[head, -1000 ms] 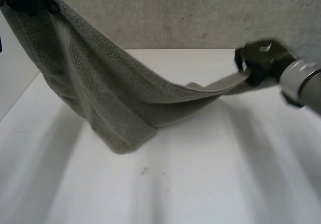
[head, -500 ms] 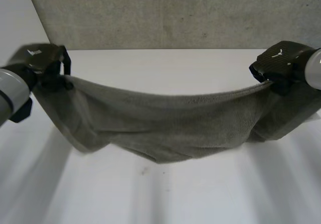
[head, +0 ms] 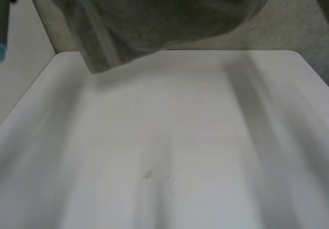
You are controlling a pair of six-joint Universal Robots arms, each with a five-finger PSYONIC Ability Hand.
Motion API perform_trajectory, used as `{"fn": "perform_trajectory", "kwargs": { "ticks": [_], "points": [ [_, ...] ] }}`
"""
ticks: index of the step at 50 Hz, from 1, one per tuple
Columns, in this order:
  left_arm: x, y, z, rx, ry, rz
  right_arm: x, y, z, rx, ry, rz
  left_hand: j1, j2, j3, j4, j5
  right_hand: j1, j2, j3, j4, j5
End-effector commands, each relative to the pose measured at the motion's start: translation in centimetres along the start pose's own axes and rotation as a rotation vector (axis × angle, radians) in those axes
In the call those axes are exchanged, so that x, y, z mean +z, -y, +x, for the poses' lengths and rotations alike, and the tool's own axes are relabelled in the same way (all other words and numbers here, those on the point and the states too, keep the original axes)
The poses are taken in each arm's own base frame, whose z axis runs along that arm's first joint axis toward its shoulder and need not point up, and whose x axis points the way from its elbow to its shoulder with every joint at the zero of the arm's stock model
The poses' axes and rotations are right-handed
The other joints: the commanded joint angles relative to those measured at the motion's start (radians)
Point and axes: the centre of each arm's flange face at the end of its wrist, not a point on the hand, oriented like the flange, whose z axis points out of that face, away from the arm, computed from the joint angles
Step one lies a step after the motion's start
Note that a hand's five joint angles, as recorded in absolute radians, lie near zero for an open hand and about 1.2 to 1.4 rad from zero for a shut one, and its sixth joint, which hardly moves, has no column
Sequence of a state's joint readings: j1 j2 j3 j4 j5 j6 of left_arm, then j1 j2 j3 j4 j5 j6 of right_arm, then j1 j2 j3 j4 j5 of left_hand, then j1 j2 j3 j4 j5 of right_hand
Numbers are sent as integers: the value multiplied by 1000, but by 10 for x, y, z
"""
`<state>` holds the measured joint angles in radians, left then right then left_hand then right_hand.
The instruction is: Fold the towel.
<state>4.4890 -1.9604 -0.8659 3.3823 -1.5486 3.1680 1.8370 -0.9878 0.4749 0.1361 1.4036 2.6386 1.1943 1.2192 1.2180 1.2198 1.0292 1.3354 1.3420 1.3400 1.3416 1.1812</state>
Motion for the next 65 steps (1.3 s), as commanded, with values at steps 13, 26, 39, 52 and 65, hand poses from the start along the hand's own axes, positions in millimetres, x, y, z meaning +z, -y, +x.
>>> {"fn": "perform_trajectory", "kwargs": {
  "ticks": [13, 26, 39, 52, 65],
  "points": [
    [-169, -183, 10, 5, -59, -630, -135, -177, -133, 0, 504, -603, 202, 177, 178, 176, 193, 61, 54, 56, 55, 41],
    [-197, -186, -1, 93, -73, -702, -164, -198, -130, 15, 472, -714, 202, 177, 178, 176, 193, -236, -243, -241, -243, -257],
    [-201, -189, -7, 90, -55, -719, -167, -218, -95, 80, 311, -836, 202, 177, 178, 176, 193, -400, -406, -404, -406, -420],
    [-208, -172, -6, 98, -58, -727, -169, -187, -72, 36, 298, -774, 202, 177, 178, 176, 193, 61, 54, 56, 55, 41],
    [-235, -88, 4, 65, -154, -721, -206, -114, -55, -252, 623, -828, 202, 177, 178, 176, 193, 61, 54, 56, 55, 41]
  ]
}}
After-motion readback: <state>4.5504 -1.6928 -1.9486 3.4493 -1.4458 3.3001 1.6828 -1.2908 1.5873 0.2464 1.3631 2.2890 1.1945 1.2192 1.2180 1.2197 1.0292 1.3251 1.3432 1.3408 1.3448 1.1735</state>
